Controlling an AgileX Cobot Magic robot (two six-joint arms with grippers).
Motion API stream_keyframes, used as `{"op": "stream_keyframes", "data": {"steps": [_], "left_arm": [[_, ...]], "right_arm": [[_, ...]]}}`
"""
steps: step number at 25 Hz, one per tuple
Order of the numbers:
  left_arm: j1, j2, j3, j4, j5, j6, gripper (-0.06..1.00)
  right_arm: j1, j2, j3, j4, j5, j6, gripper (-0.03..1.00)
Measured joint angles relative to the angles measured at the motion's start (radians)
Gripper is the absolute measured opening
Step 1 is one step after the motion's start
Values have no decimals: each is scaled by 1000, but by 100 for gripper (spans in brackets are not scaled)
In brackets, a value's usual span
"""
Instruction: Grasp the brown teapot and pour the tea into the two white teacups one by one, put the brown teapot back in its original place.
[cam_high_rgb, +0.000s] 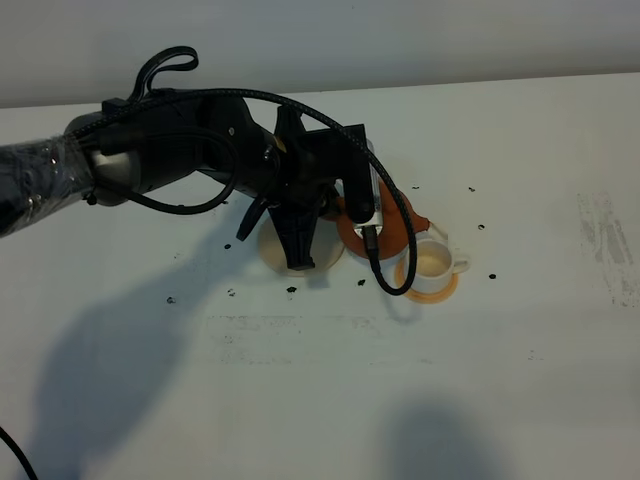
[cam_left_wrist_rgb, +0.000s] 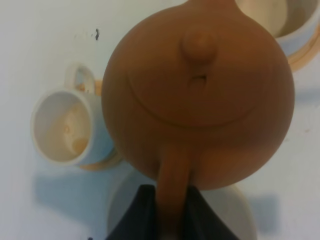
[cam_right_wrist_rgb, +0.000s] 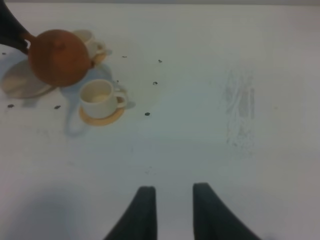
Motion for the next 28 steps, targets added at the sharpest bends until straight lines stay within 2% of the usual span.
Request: {"op": "stream_keyframes", "data": {"steps": [7,28], "left_arm": [[0,0,0,0,-2,32,11],[-3,0,0,2,-20,251,11]], "right_arm": [[0,0,0,0,0,0,20],[0,0,0,0,0,0,20]]}}
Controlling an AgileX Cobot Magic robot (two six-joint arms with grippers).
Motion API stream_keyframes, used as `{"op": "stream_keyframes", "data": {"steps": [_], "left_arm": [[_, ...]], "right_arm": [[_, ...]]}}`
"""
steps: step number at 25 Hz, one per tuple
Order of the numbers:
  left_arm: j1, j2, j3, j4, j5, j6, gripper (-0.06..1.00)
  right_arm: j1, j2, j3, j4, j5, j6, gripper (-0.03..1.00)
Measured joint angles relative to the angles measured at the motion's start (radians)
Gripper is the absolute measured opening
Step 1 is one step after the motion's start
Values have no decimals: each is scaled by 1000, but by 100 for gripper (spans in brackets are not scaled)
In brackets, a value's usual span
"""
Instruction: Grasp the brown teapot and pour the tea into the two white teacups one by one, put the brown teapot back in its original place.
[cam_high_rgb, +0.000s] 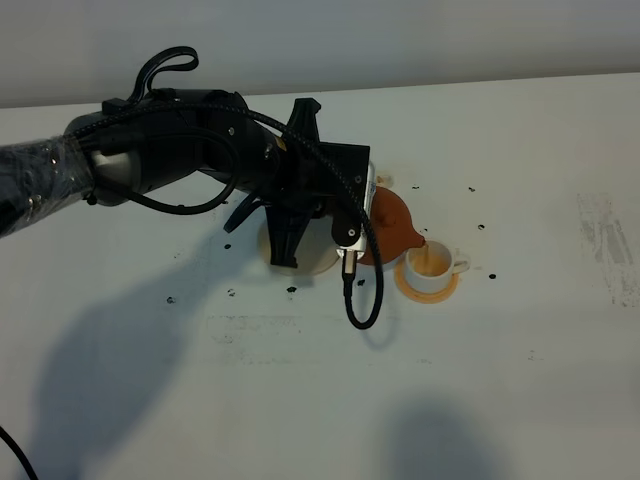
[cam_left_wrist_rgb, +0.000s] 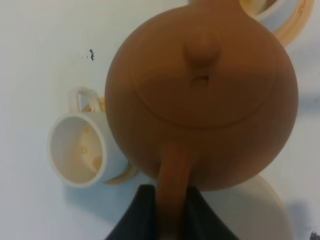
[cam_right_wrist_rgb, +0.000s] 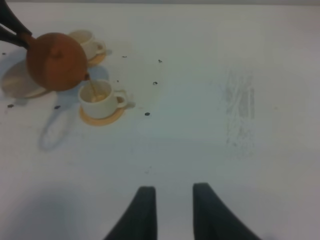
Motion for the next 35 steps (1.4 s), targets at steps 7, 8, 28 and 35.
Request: {"op": "stream_keyframes", "data": {"steps": [7,8,28,35], "left_arm": [[-7,0,0,0,-41,49,11],[-7,0,0,2,-43,58,11],[-16,0,0,50,-90,182,11],[-16,0,0,69,-98,193,11]], "right_arm": [[0,0,0,0,0,0,20],[0,0,0,0,0,0,20],[0,0,0,0,0,0,20],[0,0,0,0,0,0,20]]}}
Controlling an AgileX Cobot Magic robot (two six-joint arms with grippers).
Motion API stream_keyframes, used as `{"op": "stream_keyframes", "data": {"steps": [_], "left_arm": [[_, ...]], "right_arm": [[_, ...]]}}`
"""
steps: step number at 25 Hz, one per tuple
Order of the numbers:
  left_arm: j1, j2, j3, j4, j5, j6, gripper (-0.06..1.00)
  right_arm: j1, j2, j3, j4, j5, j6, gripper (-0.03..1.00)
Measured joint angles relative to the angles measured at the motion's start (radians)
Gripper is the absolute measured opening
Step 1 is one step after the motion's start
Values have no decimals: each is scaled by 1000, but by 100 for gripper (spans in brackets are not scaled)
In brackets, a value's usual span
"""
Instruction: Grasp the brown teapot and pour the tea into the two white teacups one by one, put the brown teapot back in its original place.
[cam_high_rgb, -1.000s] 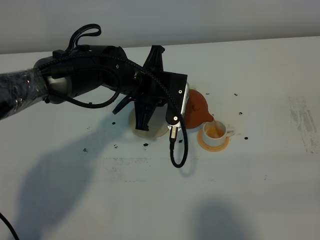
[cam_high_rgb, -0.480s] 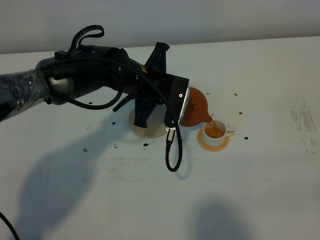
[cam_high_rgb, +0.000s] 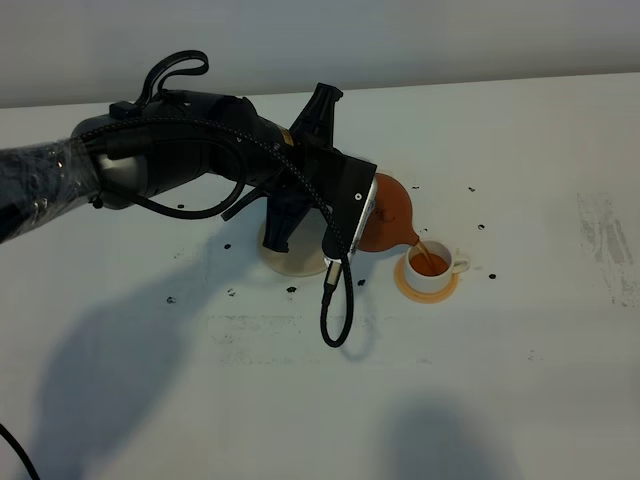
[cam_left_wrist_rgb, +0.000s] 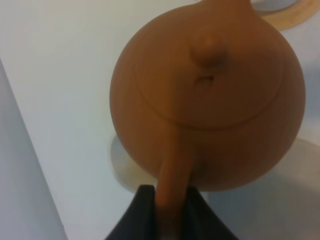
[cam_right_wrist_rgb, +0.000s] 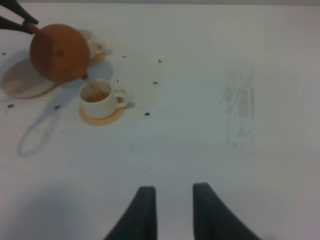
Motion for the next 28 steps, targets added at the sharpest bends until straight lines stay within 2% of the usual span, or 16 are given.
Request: {"op": "stream_keyframes", "data": {"steps": [28], "left_arm": [[-10,0,0,24,-47,20,11]], "right_arm": [[0,0,0,0,0,0,20]]}}
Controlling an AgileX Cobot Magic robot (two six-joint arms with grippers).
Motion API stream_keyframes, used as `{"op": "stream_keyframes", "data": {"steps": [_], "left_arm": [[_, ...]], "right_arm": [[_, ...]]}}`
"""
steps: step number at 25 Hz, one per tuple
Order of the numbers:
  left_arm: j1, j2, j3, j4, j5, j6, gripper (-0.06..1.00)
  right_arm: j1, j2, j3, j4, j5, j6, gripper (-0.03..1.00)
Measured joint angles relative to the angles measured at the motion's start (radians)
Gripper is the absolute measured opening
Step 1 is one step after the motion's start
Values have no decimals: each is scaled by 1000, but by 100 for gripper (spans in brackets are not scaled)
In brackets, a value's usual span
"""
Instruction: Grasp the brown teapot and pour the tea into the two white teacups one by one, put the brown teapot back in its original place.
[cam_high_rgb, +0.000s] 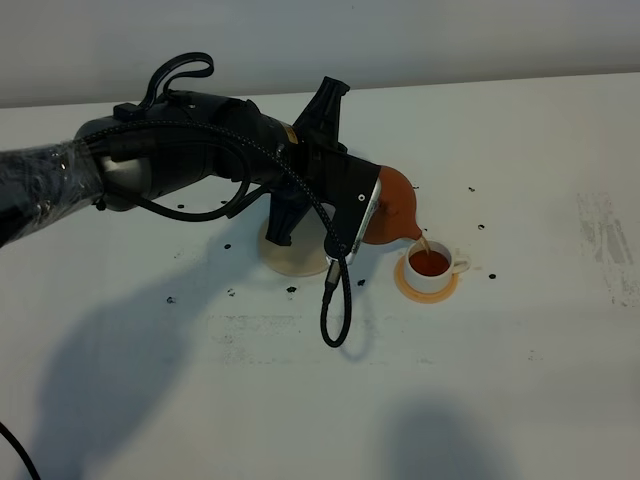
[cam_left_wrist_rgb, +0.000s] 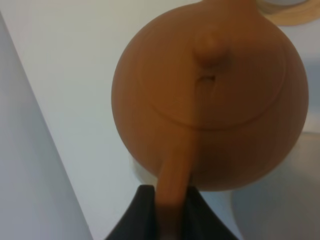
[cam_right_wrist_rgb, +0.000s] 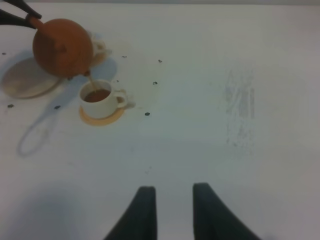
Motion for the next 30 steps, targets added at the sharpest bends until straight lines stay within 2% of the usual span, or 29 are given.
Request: {"op": "stream_keyframes", "data": {"steps": [30], "left_arm": [[0,0,0,9,-3,2,11]], "right_arm": [[0,0,0,0,0,0,20]]}}
